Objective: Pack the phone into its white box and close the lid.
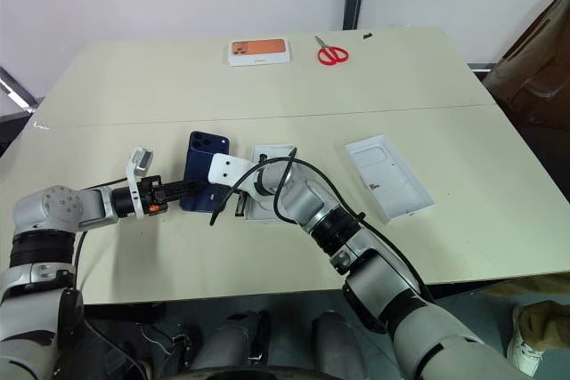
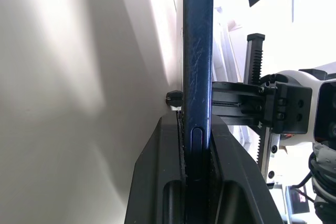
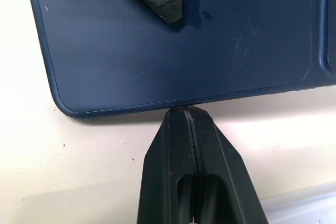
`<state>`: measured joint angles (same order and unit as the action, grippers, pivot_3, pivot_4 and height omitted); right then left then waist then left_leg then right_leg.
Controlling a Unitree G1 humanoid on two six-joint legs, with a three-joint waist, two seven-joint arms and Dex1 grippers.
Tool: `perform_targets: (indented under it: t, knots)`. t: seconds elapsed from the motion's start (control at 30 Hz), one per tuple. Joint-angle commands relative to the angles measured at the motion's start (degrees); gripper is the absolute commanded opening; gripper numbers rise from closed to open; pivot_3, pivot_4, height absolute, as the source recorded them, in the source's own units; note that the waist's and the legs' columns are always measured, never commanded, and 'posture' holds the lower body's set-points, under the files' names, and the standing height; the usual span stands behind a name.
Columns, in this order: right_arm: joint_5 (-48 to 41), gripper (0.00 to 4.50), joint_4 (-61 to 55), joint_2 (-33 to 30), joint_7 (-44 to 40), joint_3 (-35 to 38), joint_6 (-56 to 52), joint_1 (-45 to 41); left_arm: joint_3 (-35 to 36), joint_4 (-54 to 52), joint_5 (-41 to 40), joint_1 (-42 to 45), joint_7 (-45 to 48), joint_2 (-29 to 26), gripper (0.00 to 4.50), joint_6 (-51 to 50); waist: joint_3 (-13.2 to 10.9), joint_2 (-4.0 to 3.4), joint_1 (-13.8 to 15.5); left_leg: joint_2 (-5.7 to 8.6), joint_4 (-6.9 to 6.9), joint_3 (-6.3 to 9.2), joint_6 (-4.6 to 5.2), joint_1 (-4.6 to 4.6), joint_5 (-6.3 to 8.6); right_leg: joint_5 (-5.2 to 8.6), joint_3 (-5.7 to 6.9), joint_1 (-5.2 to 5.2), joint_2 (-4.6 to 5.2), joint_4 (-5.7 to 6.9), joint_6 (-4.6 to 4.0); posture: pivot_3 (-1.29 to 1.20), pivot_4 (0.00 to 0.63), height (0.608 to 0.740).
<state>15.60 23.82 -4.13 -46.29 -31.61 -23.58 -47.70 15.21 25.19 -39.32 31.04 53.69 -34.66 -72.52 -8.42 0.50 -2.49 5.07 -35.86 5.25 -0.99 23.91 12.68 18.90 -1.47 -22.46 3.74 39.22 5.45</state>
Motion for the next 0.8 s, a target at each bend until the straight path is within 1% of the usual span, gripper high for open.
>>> perform_targets:
  t: [0.03,0.1,0.17,0.23,0.3,0.33,0.37,0.47,0.5,0.57,0.63,0.73,0.8]
  knots:
    - [-0.67,0.00,-2.85,-0.83,-0.06,0.87,0.87,1.27,2.16,-0.02,-1.26,-0.48,-1.16,0.14,0.02,-0.72,0.00,0.00,0.06,0.00,-0.01,0.00,0.00,0.00,0.00,0.00,0.00,0.01,0.00,0.00,0.00,0.00,0.150,0.734]
    - [-2.78,0.00,-6.46,-0.89,0.36,3.21,2.56,2.28,3.67,-0.48,-2.47,-0.61,-1.55,0.63,0.02,-0.88,0.00,0.00,0.07,0.00,-0.01,0.00,0.00,0.00,0.00,0.00,0.00,0.01,0.00,0.00,0.00,0.00,0.150,0.734]
    - [-5.99,0.00,-9.68,-0.06,0.34,6.43,1.57,2.87,6.04,-0.28,-4.14,-0.23,-2.23,1.09,0.02,-1.90,-0.06,0.04,0.04,0.00,-0.01,0.00,0.00,0.04,0.00,0.00,0.00,-0.01,0.01,-0.01,0.00,0.00,0.150,0.734]
    - [-11.42,0.00,-13.38,0.88,-1.69,10.33,-2.13,3.40,8.95,-0.48,-5.88,-0.06,-3.12,1.90,0.02,-2.12,-0.08,0.06,-0.05,-0.01,-0.04,0.00,0.00,0.23,0.00,0.00,0.00,-0.12,0.00,0.02,0.00,0.00,0.150,0.734]
    - [-15.01,0.00,-15.68,0.46,-3.10,13.22,-6.04,3.39,12.04,-0.79,-7.78,0.10,-4.37,2.99,0.02,-2.75,-0.09,0.07,-0.06,-0.02,-0.11,0.01,-0.06,0.49,-0.04,0.00,0.01,-0.25,-0.03,0.10,0.00,0.00,0.150,0.734]
    - [-15.75,0.53,-16.89,-0.58,-3.99,13.54,-6.81,3.73,13.15,-1.03,-8.78,0.04,-4.81,3.38,0.00,-3.63,-0.08,0.07,-0.05,-0.03,-0.11,0.01,-0.06,0.51,-0.04,0.00,0.01,-0.30,-0.03,0.10,0.00,0.00,0.150,0.734]
    - [-16.37,0.83,-18.09,-1.63,-4.73,13.60,-7.37,4.15,13.86,-1.35,-9.49,-0.13,-5.24,3.64,0.00,-4.34,-0.08,0.07,-0.05,-0.03,-0.11,0.01,-0.06,0.51,-0.04,0.00,0.01,-0.30,-0.02,0.08,0.00,0.00,0.150,0.734]
    - [-19.11,2.36,-22.49,-4.55,-6.87,14.30,-7.89,6.38,16.30,-1.40,-11.35,-0.33,-7.47,4.58,0.00,-5.80,-0.09,0.08,0.13,-0.02,-0.13,0.01,-0.05,0.51,-0.03,0.00,0.01,-0.35,-0.01,0.03,0.00,0.00,0.150,0.734]
    - [-20.22,2.87,-24.38,-5.85,-8.16,14.47,-7.35,7.36,16.93,-1.50,-12.06,-0.30,-7.84,4.87,0.00,-6.43,-0.09,0.08,0.22,-0.02,-0.15,0.02,-0.05,0.51,-0.03,0.00,0.02,-0.37,-0.01,0.02,0.00,0.00,0.150,0.734]
    - [-23.07,3.88,-29.43,-10.26,-13.32,13.79,-6.86,10.41,18.32,-2.19,-13.13,-0.31,-9.29,5.74,0.00,-6.90,-0.10,0.09,0.25,-0.01,-0.15,0.01,-0.04,0.52,-0.03,0.00,0.01,-0.34,0.00,0.01,0.00,0.00,0.150,0.734]
    - [-22.37,3.88,-32.59,-14.77,-15.54,12.74,-2.66,13.48,19.79,-2.51,-14.15,-0.05,-10.99,6.63,0.00,-7.60,-0.11,0.11,0.36,-0.01,-0.16,0.01,-0.03,0.55,-0.03,0.00,0.02,-0.28,0.01,-0.01,0.00,0.00,0.150,0.734]
    - [-22.45,3.88,-34.76,-19.63,-16.96,12.65,0.83,17.43,20.77,-5.26,-15.93,-0.12,-13.23,8.71,0.00,-8.32,-0.13,0.15,0.30,-0.01,-0.16,0.00,0.00,0.54,-0.01,0.00,0.02,-0.18,0.00,-0.01,0.00,0.00,0.150,0.734]
    - [-20.34,3.88,-34.80,-23.06,-17.62,11.30,4.44,20.04,20.31,-7.65,-16.52,-0.63,-14.27,9.97,0.00,-8.20,-0.15,0.18,0.30,-0.02,-0.17,0.00,0.18,0.54,0.10,0.00,0.01,-0.16,0.01,0.00,0.00,0.00,0.150,0.734]
